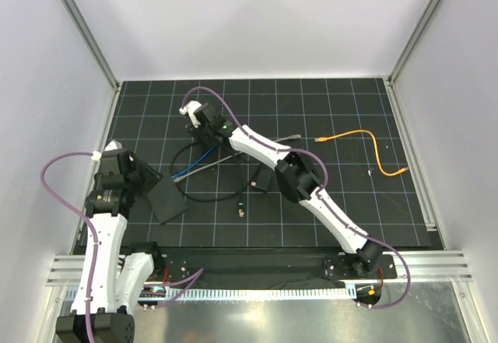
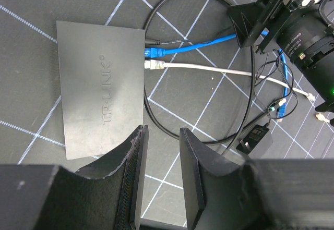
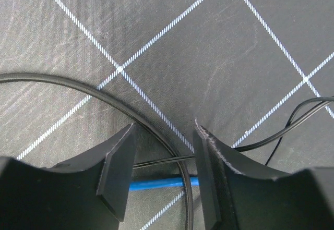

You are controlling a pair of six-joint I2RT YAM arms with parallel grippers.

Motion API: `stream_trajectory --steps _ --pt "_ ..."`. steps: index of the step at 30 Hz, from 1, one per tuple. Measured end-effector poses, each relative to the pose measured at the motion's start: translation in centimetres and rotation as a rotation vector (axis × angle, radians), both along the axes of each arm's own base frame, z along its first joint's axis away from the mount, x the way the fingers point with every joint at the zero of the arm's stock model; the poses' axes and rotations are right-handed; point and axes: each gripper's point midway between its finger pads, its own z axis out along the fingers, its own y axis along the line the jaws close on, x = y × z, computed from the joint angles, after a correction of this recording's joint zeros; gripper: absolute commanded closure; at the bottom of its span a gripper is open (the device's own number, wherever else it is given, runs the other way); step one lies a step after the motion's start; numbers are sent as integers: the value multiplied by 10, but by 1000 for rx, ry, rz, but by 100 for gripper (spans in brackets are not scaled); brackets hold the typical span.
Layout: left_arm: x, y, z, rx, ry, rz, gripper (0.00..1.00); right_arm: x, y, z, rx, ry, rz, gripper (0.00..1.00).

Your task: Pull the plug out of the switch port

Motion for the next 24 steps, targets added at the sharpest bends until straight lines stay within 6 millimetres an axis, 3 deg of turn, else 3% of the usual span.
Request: stream_trajectory --steps 13,17,24 --pt "0 -3 0 -11 3 -12 65 -4 -4 -6 75 124 41 80" --pt "0 -3 0 -11 3 -13 65 -2 -9 -5 108 165 39 99" --pt "0 -3 0 -12 3 -14 65 -5 -23 4 118 195 -44 99"
